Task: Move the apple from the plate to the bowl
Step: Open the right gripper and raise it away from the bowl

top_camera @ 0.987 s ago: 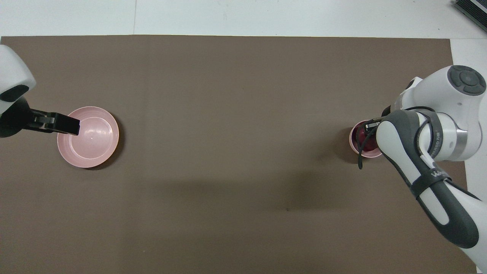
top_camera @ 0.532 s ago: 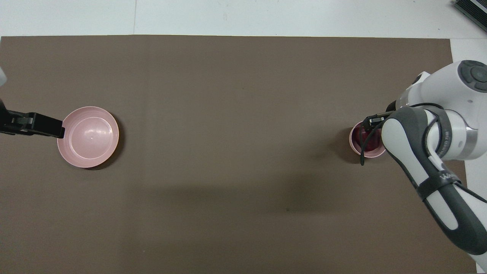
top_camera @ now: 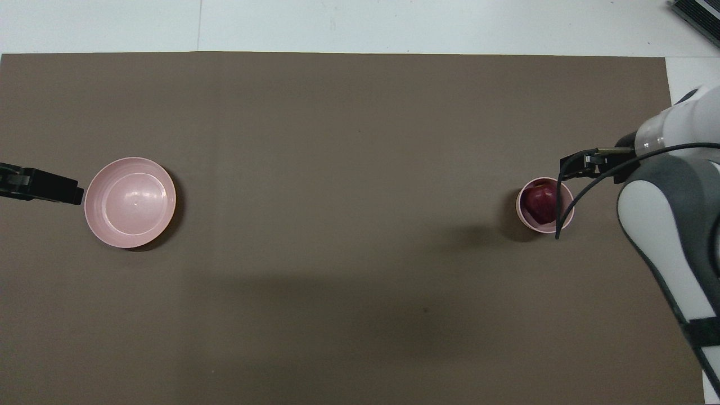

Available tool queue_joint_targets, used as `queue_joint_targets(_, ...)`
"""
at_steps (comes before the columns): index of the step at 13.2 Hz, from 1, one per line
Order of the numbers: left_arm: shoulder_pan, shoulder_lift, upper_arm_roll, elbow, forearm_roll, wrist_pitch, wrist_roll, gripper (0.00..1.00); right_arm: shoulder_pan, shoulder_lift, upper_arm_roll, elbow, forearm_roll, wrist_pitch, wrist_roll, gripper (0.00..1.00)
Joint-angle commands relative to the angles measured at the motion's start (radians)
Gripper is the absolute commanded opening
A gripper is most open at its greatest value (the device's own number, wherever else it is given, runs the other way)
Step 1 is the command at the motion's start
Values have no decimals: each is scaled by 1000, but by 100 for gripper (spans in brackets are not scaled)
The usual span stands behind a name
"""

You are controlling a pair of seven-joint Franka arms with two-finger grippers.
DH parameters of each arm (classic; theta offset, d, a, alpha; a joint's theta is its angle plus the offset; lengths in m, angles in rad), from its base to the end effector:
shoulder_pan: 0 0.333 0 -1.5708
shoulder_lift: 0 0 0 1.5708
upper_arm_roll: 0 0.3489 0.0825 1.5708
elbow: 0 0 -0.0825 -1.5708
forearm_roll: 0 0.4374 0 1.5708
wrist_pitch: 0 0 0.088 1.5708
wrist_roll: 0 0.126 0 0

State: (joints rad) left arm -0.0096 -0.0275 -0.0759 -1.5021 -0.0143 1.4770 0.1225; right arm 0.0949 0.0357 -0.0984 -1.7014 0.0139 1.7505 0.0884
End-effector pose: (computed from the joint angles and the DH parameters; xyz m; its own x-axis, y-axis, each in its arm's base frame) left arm 0.5863 -0.0529 0.6823 0.9782 -0.2078 0.0038 -0.2078 -0.9781 0.0118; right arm 0.6296 0.0001 0.5630 0.9955 -0.0941 0.0126 -0.0940 -0.9955 -0.0114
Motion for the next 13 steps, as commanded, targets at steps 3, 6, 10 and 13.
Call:
queue_joint_targets(3,13,-8,-5,10,8,-27,28,100,-6,-80,5,112,-32,-199,31,100)
queue_joint_targets(6,13,-9,-4,6,13,-26,29,100,-14,-95,9,95,-25,-190,8,100)
queue_joint_targets(10,14,-9,-4,5,13,-21,28,100,-6,-97,17,111,-77,-206,-19,100)
queue_joint_targets(13,16,-9,-4,5,13,-27,20,100,-15,-100,11,121,-46,-218,-18,100)
